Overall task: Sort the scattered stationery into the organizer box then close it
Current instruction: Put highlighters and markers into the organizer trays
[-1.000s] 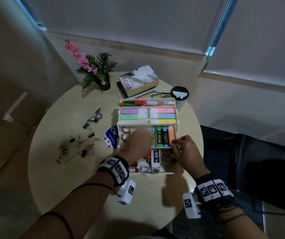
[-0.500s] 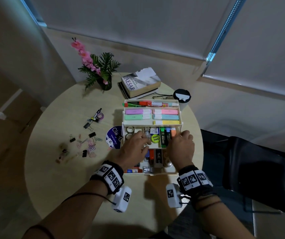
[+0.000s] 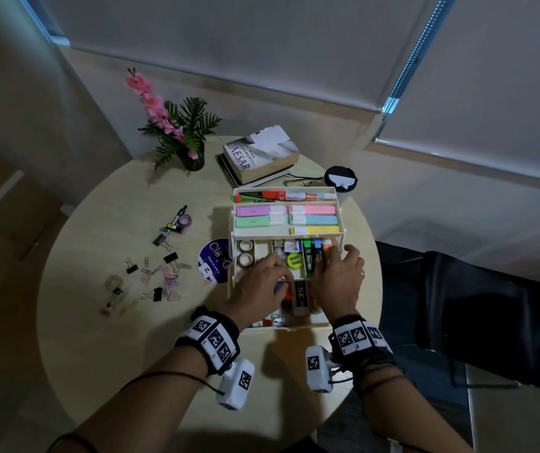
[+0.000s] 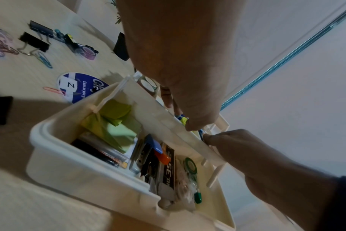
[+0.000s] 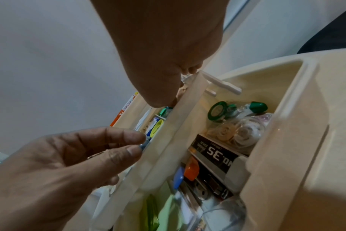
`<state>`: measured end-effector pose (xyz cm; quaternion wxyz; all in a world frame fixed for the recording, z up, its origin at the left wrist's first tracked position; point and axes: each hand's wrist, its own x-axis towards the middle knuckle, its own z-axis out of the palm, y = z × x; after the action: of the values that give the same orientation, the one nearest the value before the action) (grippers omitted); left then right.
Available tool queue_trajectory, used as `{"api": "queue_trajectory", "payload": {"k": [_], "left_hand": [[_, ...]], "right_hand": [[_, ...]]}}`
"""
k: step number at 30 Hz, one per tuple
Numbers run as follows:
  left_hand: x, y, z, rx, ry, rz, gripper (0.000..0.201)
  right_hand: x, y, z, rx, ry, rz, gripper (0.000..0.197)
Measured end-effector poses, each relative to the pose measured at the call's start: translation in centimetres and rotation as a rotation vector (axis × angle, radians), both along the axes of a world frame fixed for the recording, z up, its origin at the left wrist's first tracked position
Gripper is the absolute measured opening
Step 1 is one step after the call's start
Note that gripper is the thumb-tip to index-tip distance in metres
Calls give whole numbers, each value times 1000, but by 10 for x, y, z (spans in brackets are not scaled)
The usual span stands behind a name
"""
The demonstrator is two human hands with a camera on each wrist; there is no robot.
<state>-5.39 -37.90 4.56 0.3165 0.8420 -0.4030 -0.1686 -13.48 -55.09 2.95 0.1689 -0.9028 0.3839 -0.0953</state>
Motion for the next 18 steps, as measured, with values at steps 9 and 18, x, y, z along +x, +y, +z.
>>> {"api": "queue_trajectory", "payload": {"k": [9, 18], "left_hand": [[-4, 15, -6, -6, 5, -26, 12], [-2, 14, -2, -16, 17, -32, 13]], "right_hand": [[33, -2, -7, 62, -90, -153, 27], [39, -7, -5, 225, -208, -278, 22]]}}
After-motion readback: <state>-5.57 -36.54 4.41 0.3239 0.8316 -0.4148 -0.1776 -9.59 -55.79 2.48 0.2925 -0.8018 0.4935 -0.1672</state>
